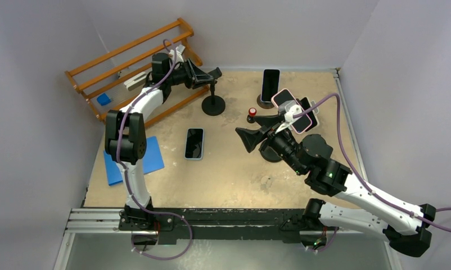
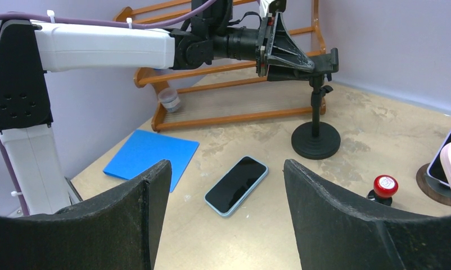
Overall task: Remove the phone from the phone stand
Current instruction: Place the phone stand at the center of the board.
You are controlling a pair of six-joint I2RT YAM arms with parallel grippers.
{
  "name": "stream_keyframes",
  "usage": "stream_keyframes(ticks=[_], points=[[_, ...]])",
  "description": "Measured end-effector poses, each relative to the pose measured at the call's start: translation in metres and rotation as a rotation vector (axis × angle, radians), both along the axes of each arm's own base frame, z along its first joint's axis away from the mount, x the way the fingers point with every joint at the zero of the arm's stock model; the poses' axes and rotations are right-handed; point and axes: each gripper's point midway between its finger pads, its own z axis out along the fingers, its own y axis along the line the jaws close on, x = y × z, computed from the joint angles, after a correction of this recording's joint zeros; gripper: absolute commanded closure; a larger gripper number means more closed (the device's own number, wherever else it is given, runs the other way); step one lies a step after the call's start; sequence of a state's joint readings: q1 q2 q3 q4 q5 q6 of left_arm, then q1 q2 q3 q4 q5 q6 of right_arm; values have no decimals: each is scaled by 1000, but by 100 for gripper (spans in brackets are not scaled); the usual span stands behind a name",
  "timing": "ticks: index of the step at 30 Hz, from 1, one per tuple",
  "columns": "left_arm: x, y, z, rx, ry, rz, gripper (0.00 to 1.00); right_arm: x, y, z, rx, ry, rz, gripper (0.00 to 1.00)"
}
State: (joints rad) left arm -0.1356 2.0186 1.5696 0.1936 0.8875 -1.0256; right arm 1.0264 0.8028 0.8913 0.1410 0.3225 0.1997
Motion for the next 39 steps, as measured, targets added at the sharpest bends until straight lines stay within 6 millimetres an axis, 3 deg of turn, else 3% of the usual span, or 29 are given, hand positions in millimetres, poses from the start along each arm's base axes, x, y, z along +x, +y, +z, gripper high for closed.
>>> stream_keyframes(ticks=[6, 17, 23, 25, 27, 32, 35, 39], points=[[-2, -1, 0, 4, -11, -16, 72, 0, 0, 0, 0, 0, -1, 25], [-4, -1, 0, 15, -36, -32, 55, 0, 0, 0, -1, 1, -3, 25], [-11, 3, 13, 37, -60, -24, 48, 1, -1, -2, -6, 5, -9, 24], [-14, 6, 14, 55, -58, -10, 33, 1, -2, -3, -10, 8, -11, 24], [-18, 11, 16, 74, -60, 7, 27, 2, -3, -5, -15, 11, -18, 24], [-40, 26, 48, 126, -129, 72, 21, 2, -4, -6, -25, 18, -26, 24], [-61, 34, 81, 155, -220, 110, 19, 2, -5, -1, -18, 14, -25, 23], [-89, 42, 106, 190, -320, 136, 17, 1, -6, 12, 1, 3, -24, 19]])
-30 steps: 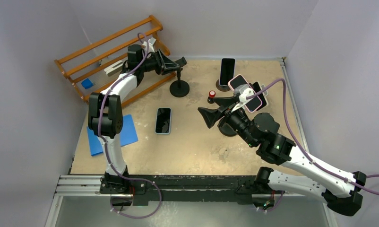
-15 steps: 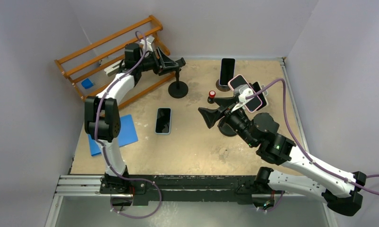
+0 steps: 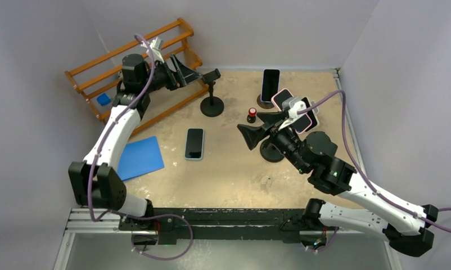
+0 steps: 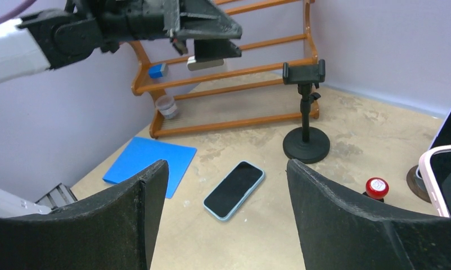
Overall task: Remove the phone from the phone stand
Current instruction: Place the phone stand at the center of the board, then move the phone stand with the phone to the center of the board.
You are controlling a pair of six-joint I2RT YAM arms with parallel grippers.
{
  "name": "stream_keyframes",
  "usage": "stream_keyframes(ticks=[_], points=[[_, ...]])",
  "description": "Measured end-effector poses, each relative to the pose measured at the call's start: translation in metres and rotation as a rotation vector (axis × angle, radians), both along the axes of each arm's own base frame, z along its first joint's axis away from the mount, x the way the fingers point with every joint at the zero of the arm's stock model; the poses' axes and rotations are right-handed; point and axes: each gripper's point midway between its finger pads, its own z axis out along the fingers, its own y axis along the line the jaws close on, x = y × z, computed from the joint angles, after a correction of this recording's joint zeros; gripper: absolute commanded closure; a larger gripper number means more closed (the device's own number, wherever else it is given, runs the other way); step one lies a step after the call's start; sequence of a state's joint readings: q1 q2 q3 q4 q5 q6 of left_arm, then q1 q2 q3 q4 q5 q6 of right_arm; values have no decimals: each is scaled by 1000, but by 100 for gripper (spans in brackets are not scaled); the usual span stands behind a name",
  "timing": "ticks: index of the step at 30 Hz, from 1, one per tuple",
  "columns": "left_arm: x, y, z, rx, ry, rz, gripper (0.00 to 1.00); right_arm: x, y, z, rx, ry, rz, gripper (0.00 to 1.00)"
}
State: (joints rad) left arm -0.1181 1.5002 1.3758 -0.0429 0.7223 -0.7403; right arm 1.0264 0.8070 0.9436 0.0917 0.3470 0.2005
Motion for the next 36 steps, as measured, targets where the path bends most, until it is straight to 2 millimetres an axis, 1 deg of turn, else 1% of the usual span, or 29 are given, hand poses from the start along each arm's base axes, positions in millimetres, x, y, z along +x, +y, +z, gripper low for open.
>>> stream_keyframes(ticks=[3, 5, 9, 11, 13, 16, 18, 19, 20, 24, 29, 33, 36], points=[[-18, 7, 2, 43, -47, 30, 15, 1, -1, 11, 9, -5, -5, 16], [-27, 14, -3, 85, -71, 70, 15, 4, -3, 19, 13, -5, -31, 15], [-48, 25, -17, 160, -112, 168, 14, 20, -9, 38, 20, 4, -130, 13], [-57, 32, -21, 174, -144, 222, 13, 29, -12, 44, 19, 10, -189, 12], [-67, 41, -25, 170, -184, 284, 13, 36, -17, 43, 12, 18, -245, 11], [-77, 53, -33, 114, -213, 392, 12, 45, -26, 37, -11, 27, -326, 11], [-81, 55, -41, 85, -212, 428, 11, 50, -31, 36, -20, 34, -370, 10], [-82, 50, -46, 72, -195, 432, 11, 51, -34, 38, -22, 37, -388, 10], [-83, 49, -46, 69, -193, 432, 11, 52, -37, 40, -18, 40, -408, 10], [-85, 31, -50, 30, -128, 401, 10, 49, -51, 47, 10, 50, -445, 10], [-97, 7, -45, -7, -118, 295, 10, 29, -74, 46, 96, 58, -416, 10], [-111, -12, -40, -19, -145, 172, 15, 12, -91, 46, 175, 59, -375, 10], [-119, -29, -32, -34, -168, 52, 12, 4, -98, 52, 224, 51, -346, 10]])
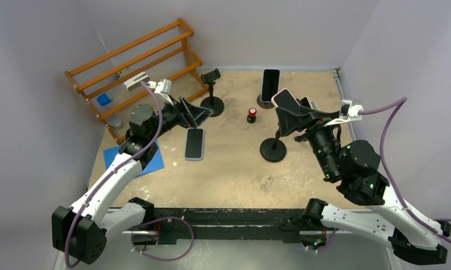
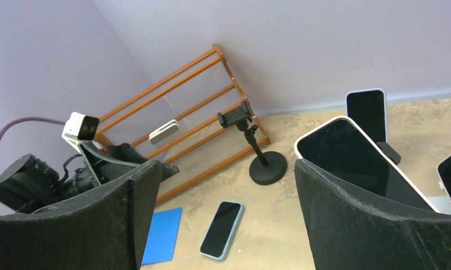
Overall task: Remove the phone from the phone stand
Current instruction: Move the phone stand with the phone to the center of the board.
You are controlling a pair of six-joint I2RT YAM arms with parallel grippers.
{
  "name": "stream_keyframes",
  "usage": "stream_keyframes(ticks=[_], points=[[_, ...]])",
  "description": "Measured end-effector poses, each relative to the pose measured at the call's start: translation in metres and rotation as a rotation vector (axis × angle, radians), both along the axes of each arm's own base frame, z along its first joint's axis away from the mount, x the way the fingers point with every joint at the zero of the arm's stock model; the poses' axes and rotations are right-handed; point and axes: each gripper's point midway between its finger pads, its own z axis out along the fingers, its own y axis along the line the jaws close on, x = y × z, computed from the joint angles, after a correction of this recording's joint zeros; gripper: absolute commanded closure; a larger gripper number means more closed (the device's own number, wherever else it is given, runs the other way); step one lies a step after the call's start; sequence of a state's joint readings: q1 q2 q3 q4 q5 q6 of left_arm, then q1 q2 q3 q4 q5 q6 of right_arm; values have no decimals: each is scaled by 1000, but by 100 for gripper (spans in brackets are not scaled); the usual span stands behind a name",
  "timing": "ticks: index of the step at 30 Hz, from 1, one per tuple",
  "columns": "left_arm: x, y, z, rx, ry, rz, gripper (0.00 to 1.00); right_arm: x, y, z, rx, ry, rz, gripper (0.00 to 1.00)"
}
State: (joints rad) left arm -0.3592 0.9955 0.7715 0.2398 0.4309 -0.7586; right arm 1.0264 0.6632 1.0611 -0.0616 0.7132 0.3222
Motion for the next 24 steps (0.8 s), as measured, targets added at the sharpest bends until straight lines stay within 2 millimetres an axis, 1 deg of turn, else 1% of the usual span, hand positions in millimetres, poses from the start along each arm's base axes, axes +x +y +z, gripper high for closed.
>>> stream_keyframes(ticks=[2, 4, 6, 8, 9, 11, 13, 14, 16, 18, 21, 24], points=[[-3, -13, 4, -7, -7, -68, 10, -3, -1, 1, 16, -4, 10, 10], [-9, -29, 5, -8, -8, -130, 9, -3, 2, -2, 20, 0, 23, 10], [-19, -52, 2, 4, 1, -198, 9, -3, 4, -7, 12, 6, 30, 10], [-32, -79, 1, 23, 2, -268, 9, -2, 6, -10, 7, 12, 32, 10], [-40, -97, 3, 34, -9, -311, 8, -2, 6, -11, 4, 15, 31, 10], [-52, -120, 9, 38, -32, -368, 8, -3, 5, -11, 5, 14, 31, 11], [-60, -136, 15, 36, -52, -410, 8, -3, 4, -10, 9, 12, 32, 11], [-60, -143, 18, 30, -57, -420, 8, -4, 3, -10, 11, 11, 32, 11], [-50, -155, 22, 12, -58, -423, 8, -7, 2, -9, 21, 0, 48, 11], [-40, -166, 20, 0, -41, -425, 8, -12, 1, -6, 40, -17, 70, 11], [-26, -183, 8, -9, 9, -433, 9, -19, -2, 2, 75, -51, 102, 11], [-18, -196, -7, -18, 78, -439, 10, -22, -3, 10, 100, -72, 115, 11]])
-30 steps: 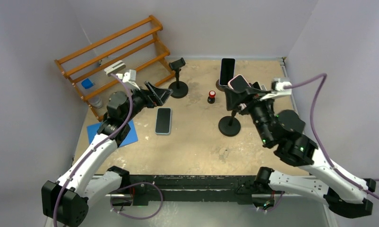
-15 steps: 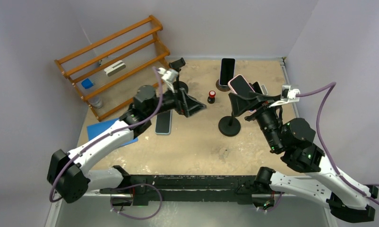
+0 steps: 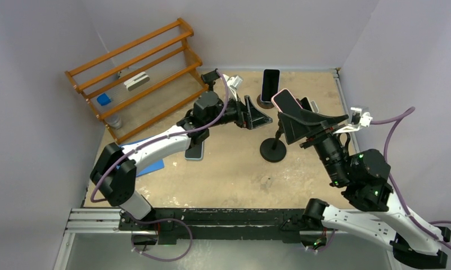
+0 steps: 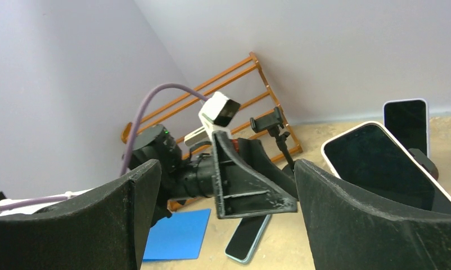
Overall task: Remove the phone from the phone stand
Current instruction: Move the phone stand with the phone to the center of the board.
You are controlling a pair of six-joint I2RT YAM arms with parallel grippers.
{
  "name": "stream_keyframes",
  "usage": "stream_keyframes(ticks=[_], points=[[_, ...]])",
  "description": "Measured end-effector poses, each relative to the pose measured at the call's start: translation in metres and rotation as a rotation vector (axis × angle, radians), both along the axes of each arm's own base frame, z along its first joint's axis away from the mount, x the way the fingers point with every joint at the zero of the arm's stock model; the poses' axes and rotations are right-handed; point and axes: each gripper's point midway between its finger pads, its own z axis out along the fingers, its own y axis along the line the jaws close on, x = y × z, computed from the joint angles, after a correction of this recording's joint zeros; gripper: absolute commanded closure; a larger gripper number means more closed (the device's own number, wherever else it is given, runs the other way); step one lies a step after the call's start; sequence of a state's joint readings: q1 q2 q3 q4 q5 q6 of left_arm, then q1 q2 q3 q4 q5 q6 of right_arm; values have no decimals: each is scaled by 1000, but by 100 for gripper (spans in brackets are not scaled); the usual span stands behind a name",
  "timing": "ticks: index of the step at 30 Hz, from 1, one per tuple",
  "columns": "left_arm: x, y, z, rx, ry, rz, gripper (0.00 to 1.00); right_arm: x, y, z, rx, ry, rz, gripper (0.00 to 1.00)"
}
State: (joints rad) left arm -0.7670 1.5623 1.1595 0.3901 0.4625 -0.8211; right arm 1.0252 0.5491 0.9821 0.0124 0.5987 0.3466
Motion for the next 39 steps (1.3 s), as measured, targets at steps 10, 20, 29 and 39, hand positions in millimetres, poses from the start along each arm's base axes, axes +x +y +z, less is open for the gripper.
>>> stream_keyframes(ticks=[10, 20, 29, 39], points=[[-2, -19, -4, -58, 156, -12, 16, 1, 5, -2, -20, -2, 13, 11], [1, -50, 16, -117, 240, -31, 26, -1, 2, 0, -20, -11, 10, 11], [8, -62, -2, -84, 321, -23, 32, -3, -1, 0, -20, -16, 8, 11], [8, -69, 6, -98, 312, -34, 48, -3, -3, 1, -19, -18, 6, 11]])
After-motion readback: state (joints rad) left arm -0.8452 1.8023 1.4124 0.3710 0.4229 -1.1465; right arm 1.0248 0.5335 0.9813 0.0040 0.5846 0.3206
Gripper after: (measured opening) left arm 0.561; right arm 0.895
